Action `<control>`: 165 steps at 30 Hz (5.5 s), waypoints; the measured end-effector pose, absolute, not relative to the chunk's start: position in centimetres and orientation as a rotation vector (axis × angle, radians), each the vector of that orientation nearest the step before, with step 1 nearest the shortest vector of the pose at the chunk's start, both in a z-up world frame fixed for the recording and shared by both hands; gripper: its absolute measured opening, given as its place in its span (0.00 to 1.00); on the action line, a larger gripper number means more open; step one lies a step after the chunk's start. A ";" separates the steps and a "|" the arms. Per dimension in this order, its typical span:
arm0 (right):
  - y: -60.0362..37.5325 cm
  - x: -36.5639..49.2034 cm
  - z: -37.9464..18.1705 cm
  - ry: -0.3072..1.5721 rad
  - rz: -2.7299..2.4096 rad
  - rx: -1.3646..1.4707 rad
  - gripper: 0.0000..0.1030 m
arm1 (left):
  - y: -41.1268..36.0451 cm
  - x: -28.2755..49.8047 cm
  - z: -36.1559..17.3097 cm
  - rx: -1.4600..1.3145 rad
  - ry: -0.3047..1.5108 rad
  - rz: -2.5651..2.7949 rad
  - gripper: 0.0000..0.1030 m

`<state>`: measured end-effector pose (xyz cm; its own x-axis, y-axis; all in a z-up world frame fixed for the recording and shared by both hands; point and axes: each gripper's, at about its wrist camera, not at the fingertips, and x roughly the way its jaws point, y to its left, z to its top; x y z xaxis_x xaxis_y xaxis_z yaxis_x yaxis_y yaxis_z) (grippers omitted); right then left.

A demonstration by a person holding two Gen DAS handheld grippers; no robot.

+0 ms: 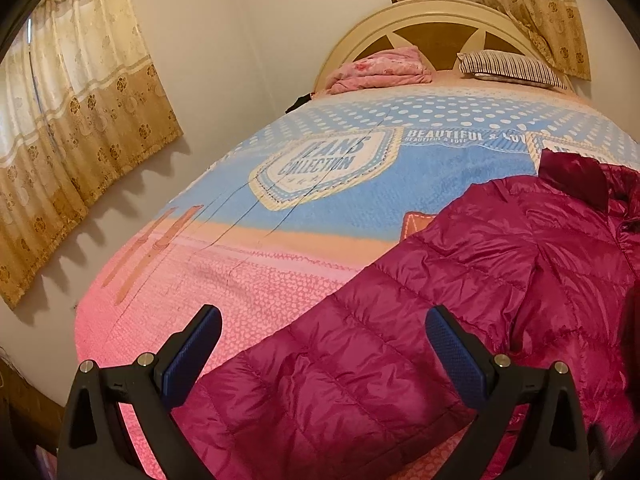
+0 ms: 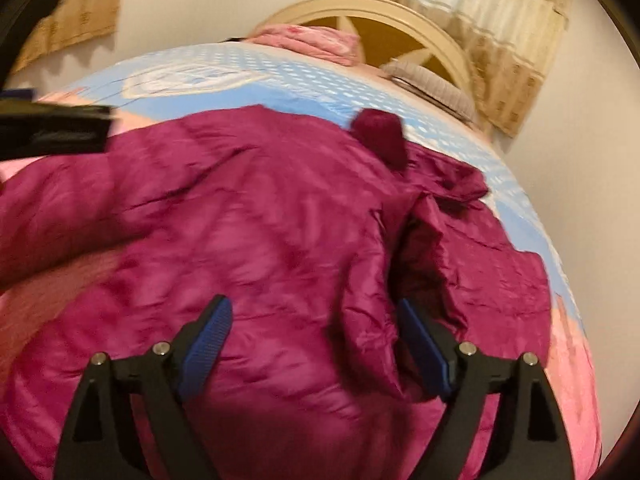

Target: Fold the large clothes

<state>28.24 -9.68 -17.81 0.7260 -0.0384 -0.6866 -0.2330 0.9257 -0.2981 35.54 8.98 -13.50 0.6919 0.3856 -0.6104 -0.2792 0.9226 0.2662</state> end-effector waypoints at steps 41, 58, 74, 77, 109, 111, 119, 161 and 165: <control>-36.1 36.4 -19.7 0.807 -0.149 0.053 0.27 | -9.3 41.2 -19.9 0.384 0.763 0.297 0.99; -35.9 36.9 -20.6 0.839 -0.164 0.021 0.27 | -9.2 42.1 -21.2 0.356 0.801 0.273 0.99; -31.6 34.3 -17.9 0.830 -0.100 -0.053 0.50 | -9.4 42.0 -21.3 0.367 0.797 0.279 0.99; -31.4 34.9 -20.4 0.868 -0.107 -0.067 0.50 | -9.3 42.0 -21.3 0.351 0.803 0.269 0.99; -26.4 26.3 -16.2 0.766 -0.105 -0.171 0.90 | 18.8 29.3 -17.5 0.163 0.875 0.507 0.99; -25.6 25.6 -16.6 0.762 -0.107 -0.190 0.90 | 20.9 28.4 -18.8 0.106 0.912 0.516 0.99; -23.7 24.5 -16.8 0.751 -0.092 -0.193 0.90 | 21.2 28.0 -19.9 -0.097 0.922 0.388 0.92; -39.1 22.1 -16.5 0.722 -0.315 -0.035 0.90 | -20.8 30.6 -10.7 0.437 0.509 -0.079 0.86; -39.2 22.1 -16.7 0.727 -0.315 -0.035 0.90 | -22.0 28.9 -10.1 0.406 0.444 -0.134 0.92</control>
